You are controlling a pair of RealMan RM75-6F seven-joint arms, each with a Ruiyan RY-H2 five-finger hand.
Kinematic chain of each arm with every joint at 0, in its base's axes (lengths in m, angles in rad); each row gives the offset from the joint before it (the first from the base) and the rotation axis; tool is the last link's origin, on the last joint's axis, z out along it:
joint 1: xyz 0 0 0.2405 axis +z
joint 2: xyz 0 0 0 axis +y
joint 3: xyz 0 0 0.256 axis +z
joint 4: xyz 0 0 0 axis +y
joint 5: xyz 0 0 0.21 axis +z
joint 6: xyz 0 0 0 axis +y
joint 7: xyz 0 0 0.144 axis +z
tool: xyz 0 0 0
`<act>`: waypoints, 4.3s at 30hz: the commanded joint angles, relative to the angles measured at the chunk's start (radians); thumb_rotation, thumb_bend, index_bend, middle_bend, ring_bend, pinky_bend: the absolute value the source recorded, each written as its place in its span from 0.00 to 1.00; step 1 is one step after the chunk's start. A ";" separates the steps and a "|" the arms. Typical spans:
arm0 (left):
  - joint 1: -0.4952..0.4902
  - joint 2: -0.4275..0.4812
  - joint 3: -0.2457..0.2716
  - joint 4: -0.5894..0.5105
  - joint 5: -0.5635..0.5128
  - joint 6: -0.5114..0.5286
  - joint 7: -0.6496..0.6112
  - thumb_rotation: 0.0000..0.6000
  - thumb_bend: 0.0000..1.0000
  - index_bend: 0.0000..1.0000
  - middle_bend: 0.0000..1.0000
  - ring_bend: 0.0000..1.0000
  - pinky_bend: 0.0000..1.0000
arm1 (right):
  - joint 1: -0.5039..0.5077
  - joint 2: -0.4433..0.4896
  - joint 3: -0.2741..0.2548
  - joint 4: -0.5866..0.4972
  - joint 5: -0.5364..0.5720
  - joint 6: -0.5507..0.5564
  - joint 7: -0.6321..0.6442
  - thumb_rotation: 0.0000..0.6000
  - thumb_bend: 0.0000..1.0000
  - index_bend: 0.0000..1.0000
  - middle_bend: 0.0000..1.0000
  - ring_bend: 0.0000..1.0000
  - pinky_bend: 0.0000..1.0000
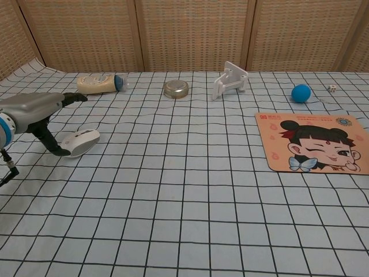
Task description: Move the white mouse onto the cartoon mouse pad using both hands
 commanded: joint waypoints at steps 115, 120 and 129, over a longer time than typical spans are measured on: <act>-0.201 -0.097 0.013 0.221 -0.265 -0.025 0.107 1.00 0.64 0.43 0.23 0.25 0.32 | -0.015 0.049 -0.027 -0.048 -0.052 0.029 0.099 1.00 0.06 0.06 0.00 0.00 0.00; -0.208 -0.079 0.004 0.157 -0.239 -0.007 0.100 1.00 0.64 0.43 0.23 0.25 0.32 | -0.015 0.052 -0.025 -0.048 -0.051 0.031 0.104 1.00 0.06 0.06 0.00 0.00 0.00; -0.252 -0.097 -0.012 0.051 -0.222 0.025 0.136 1.00 0.64 0.43 0.23 0.25 0.32 | -0.019 0.058 -0.018 -0.047 -0.044 0.039 0.119 1.00 0.06 0.06 0.00 0.00 0.00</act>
